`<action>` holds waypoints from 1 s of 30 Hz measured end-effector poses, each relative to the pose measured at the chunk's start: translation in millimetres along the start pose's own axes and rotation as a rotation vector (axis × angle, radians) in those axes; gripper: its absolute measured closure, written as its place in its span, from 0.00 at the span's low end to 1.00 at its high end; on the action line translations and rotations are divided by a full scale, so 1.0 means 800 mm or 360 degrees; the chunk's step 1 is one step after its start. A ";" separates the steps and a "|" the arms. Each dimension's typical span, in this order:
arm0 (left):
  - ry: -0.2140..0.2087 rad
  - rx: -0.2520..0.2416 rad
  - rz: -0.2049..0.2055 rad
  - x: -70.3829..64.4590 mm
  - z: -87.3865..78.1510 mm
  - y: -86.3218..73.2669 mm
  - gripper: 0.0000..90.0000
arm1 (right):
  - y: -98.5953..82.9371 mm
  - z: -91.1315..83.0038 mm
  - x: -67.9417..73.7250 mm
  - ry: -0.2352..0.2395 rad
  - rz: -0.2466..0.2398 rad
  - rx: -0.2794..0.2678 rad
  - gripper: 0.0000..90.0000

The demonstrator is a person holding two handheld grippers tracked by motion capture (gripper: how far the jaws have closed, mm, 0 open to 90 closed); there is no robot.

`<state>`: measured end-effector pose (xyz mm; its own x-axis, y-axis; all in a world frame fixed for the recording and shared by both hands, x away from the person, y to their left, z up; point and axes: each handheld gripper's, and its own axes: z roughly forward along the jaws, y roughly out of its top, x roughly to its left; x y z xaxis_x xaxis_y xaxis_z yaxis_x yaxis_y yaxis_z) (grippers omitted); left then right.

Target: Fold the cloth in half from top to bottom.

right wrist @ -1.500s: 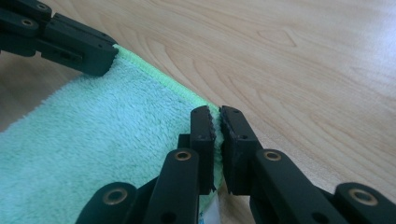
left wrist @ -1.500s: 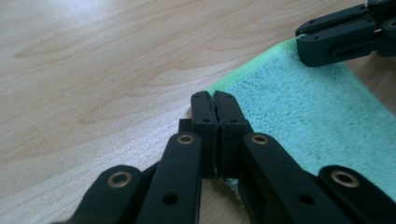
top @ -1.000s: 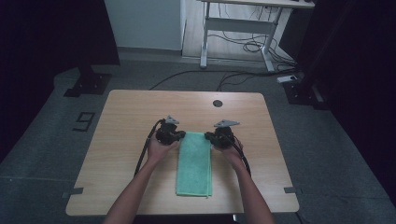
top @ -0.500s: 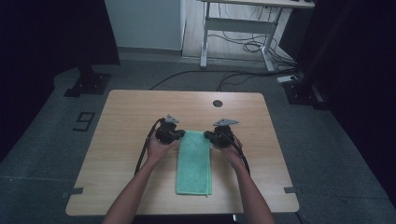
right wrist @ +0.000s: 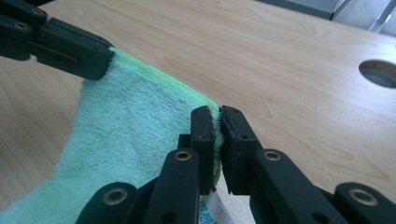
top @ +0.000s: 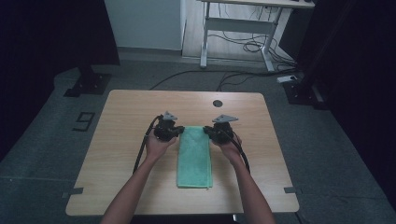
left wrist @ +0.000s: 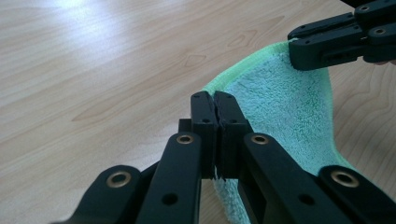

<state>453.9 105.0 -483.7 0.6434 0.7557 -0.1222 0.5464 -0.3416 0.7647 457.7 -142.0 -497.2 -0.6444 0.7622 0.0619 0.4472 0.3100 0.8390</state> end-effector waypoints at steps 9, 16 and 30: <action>-0.0001 -0.0031 -0.0002 0.005 -0.001 0.003 0.98 | 0.002 0.001 -0.002 0.0003 -0.0005 -0.0017 0.93; 0.0008 -0.0058 0.0024 0.007 -0.009 0.018 0.98 | 0.019 -0.005 -0.006 -0.0015 -0.0017 -0.0080 0.93; -0.0010 -0.0077 0.0032 0.001 -0.015 -0.003 0.97 | 0.004 -0.011 0.007 0.0002 -0.0058 -0.0078 0.92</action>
<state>446.5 113.2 -478.2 0.6577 0.7452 -0.1104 0.5069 -0.3293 0.7966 450.3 -141.3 -489.3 -0.6607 0.7500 0.0315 0.3926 0.3095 0.8660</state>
